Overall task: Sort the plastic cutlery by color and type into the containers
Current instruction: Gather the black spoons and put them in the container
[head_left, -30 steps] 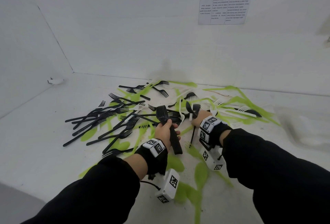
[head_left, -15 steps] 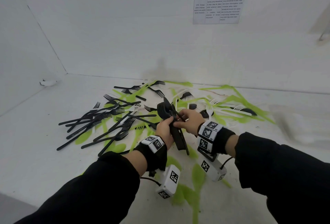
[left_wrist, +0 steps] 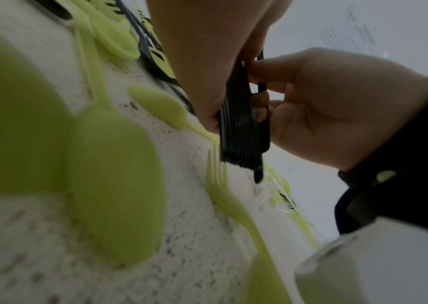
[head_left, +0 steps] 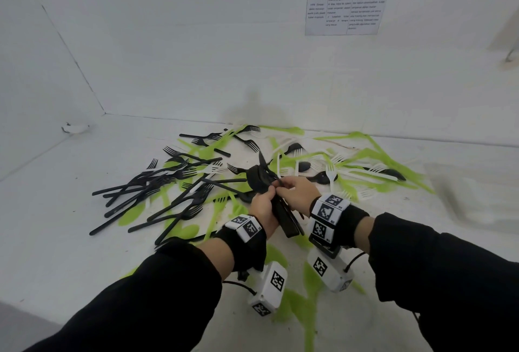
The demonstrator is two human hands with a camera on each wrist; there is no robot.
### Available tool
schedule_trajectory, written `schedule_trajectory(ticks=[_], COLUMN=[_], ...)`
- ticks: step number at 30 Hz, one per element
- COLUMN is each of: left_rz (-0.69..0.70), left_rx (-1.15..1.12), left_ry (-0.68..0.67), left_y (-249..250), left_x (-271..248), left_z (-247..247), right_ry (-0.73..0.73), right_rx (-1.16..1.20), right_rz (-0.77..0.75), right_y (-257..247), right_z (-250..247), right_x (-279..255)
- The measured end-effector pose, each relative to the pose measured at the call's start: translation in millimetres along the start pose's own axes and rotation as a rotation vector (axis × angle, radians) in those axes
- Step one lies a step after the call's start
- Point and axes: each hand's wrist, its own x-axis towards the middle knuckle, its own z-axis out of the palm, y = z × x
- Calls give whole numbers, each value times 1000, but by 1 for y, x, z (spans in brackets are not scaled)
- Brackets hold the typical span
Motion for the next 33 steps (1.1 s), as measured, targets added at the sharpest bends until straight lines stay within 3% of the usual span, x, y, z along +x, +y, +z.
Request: schedule_trajectory(ticks=[6, 11, 15, 21, 27, 33], left_rz=[135, 172, 190, 175, 151, 104], left_rx=[79, 71, 86, 62, 47, 123], left_ry=[59, 53, 89, 82, 73, -3], left_y=[-2, -1, -5, -5, -4, 3], left_x=[8, 5, 8, 3, 2, 4], left_z=[-6, -5, -9, -7, -5, -10], right_ry=[-47, 43, 14, -32, -92, -155], right_rx=[8, -3, 4, 138, 28, -66], right_rz=[23, 32, 50, 140, 41, 41], right_y=[-4, 4, 2, -2, 0, -5], right_z=[0, -2, -1, -10, -10, -13], right_x=[-6, -8, -9, -13, -8, -5])
